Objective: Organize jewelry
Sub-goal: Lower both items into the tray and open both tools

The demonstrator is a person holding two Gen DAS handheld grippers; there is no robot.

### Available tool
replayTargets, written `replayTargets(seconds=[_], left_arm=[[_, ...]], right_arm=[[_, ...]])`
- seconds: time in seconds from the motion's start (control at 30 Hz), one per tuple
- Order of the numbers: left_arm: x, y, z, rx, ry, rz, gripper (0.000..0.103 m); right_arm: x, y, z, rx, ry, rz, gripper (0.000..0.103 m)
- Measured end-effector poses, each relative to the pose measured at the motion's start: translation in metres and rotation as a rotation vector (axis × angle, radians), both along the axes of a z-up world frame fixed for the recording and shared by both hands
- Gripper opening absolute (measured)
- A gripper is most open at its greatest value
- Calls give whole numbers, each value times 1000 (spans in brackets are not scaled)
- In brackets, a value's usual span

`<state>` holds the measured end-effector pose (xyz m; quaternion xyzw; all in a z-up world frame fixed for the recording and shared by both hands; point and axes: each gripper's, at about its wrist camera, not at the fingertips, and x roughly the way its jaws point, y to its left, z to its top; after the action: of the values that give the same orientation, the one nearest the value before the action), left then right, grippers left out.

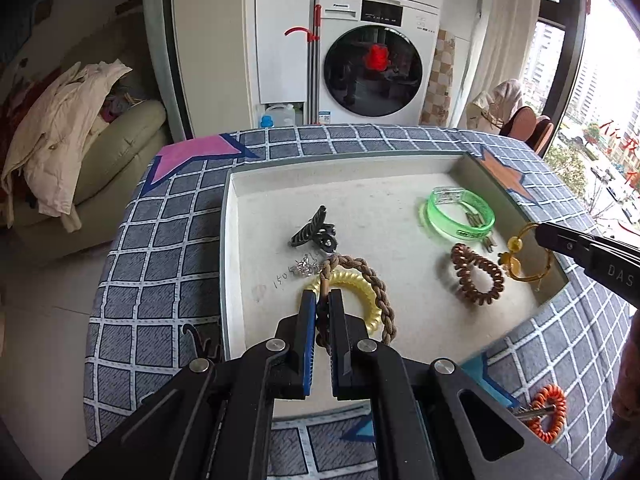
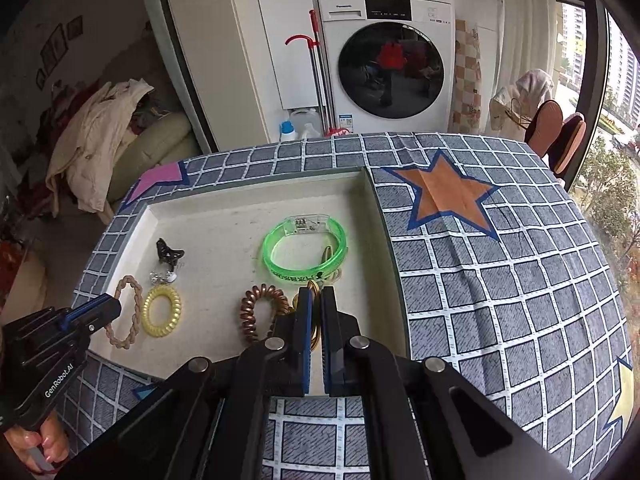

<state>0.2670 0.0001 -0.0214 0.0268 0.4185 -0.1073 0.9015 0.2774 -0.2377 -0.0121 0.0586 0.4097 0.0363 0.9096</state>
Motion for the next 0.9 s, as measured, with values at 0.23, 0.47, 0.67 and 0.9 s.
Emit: replayTargets(seconds=[0.23, 0.47, 0.67, 0.9], left_arm=[[10, -10, -22, 50, 27, 10, 26], [8, -14, -23, 84, 0, 6, 26], [7, -15, -23, 91, -2, 7, 26], [3, -13, -19, 64, -18, 12, 26]], right_arm=[[8, -12, -25, -11, 46, -30, 4], [9, -10, -40, -9, 90, -20, 5], [8, -4, -43, -28, 108, -7, 12], [-2, 3, -26, -40, 39, -3, 57]])
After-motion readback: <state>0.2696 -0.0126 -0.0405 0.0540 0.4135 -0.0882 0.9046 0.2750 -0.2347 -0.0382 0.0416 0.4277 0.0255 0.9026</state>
